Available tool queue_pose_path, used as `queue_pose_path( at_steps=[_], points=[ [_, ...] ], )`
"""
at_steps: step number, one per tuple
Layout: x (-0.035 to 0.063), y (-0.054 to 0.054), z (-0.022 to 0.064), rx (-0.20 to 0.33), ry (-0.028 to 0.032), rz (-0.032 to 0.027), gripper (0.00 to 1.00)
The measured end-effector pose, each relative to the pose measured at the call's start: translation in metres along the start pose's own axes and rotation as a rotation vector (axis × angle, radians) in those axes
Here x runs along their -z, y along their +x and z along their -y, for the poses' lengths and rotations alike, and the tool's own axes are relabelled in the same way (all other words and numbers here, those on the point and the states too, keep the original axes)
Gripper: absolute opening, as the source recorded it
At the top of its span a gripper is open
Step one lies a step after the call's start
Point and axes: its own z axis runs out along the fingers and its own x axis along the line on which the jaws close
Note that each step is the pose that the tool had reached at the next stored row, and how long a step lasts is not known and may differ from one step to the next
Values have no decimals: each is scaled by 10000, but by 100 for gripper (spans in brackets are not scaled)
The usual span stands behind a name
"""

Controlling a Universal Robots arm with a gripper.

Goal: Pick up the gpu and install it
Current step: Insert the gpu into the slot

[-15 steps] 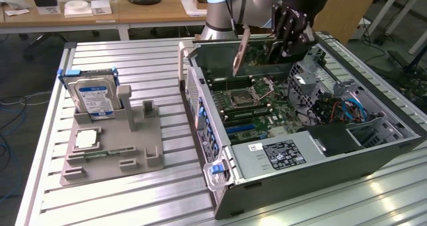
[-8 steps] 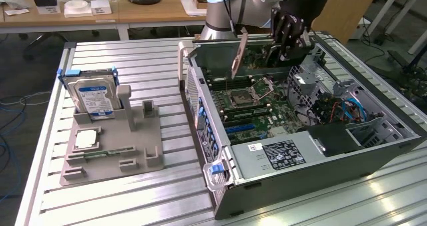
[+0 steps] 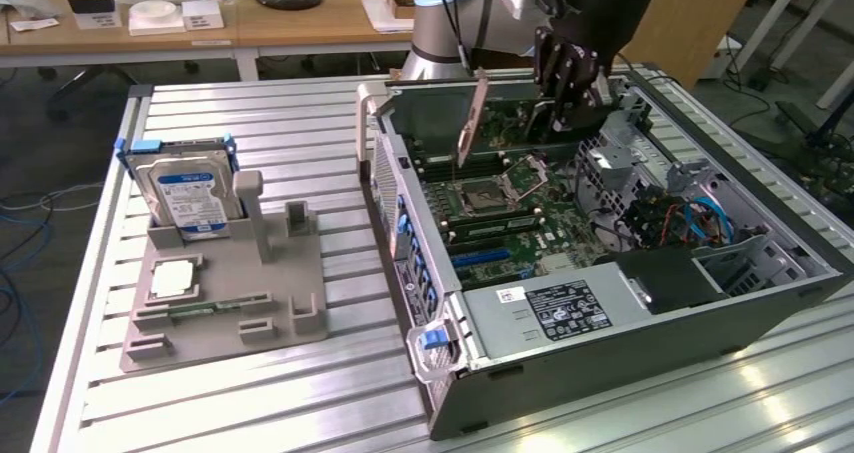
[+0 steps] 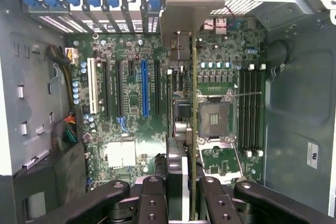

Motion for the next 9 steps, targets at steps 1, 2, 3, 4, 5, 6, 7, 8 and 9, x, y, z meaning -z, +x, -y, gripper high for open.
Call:
queue_pose_path(
  at_steps=[1, 2, 3, 4, 5, 6, 7, 8, 9],
  points=[
    [-10, 2, -9, 5, 56, 1, 28],
    [-19, 2, -15, 8, 83, 3, 28],
    [-26, 2, -19, 7, 85, 3, 28],
    [-35, 3, -22, 8, 86, 3, 28],
    [-45, 5, -24, 8, 86, 3, 28],
    [-57, 8, -25, 9, 86, 3, 28],
    [-70, 11, -27, 9, 86, 3, 28],
    [-85, 17, -29, 8, 86, 3, 28],
    [-98, 21, -30, 6, 86, 3, 28]
  ],
)
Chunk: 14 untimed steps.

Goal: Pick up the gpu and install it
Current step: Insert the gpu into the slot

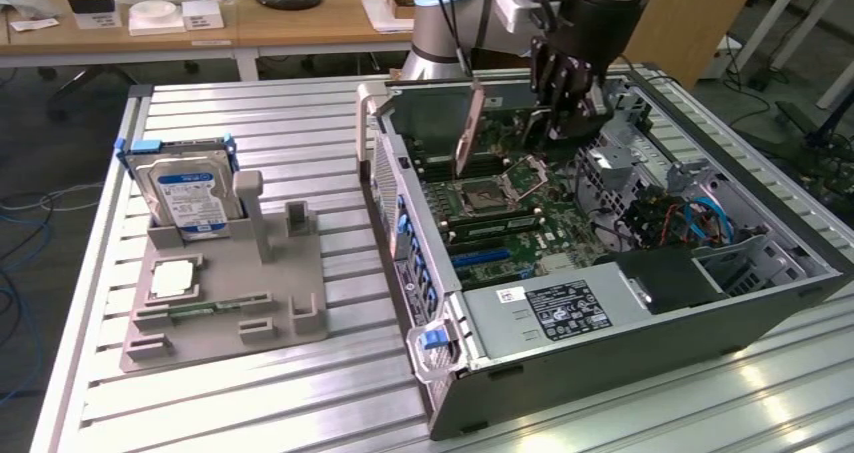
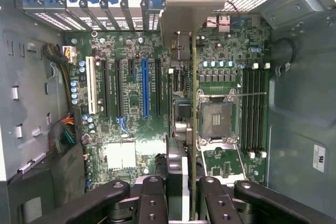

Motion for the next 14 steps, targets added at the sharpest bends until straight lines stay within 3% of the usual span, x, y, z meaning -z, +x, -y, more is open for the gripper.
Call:
queue_pose_path(
  at_steps=[14],
  points=[
    [-129, 36, -28, 2, -1, -2, 28]
  ],
)
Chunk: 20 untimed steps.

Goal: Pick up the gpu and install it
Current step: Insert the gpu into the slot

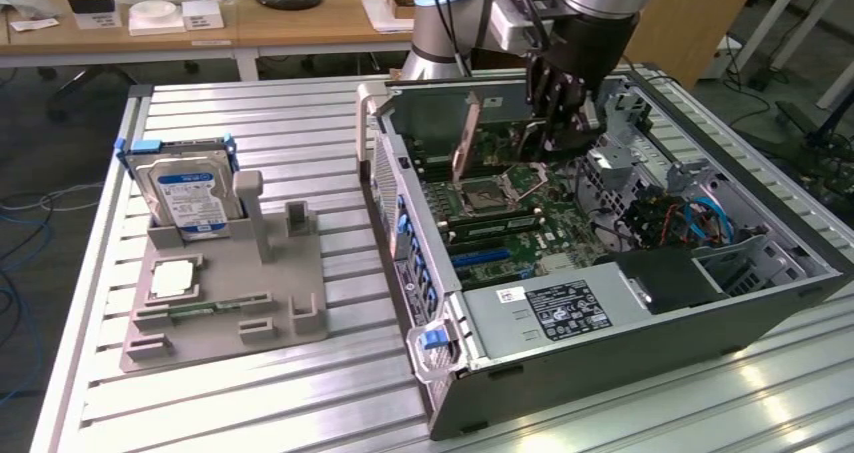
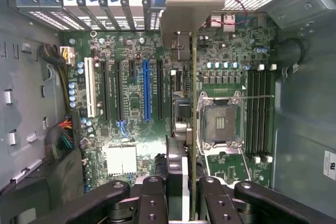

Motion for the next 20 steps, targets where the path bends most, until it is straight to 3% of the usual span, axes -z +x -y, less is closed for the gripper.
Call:
queue_pose_path(
  at_steps=[1, 5, 12, 20],
  points=[
    [-9, 5, -1, -1, 2, -2, 28],
    [-55, 10, -2, 1, 5, -105, 28],
    [-118, 12, -5, -3, 6, -115, 28],
    [-124, 13, -6, -4, 7, -114, 28]
  ],
)
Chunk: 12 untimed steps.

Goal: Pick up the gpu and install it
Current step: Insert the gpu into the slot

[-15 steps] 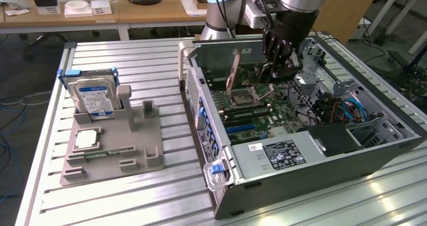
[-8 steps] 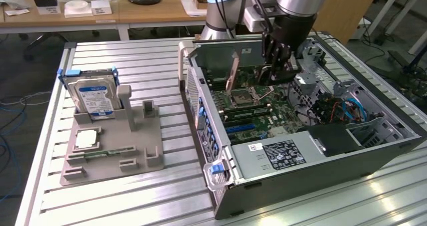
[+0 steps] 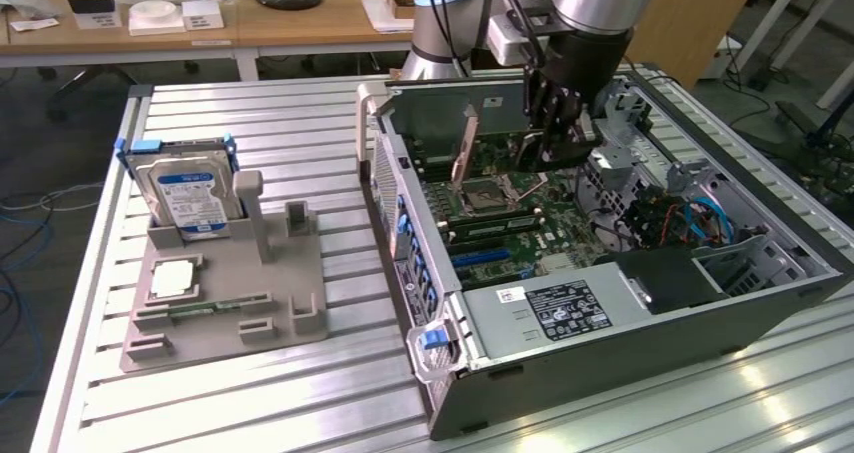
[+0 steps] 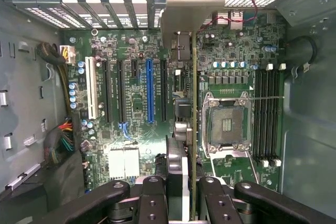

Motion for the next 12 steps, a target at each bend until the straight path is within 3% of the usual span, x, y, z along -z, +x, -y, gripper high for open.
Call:
queue_pose_path(
  at_steps=[12],
  points=[
    [-80, 18, -4, 0, 0, -4, 28]
  ],
)
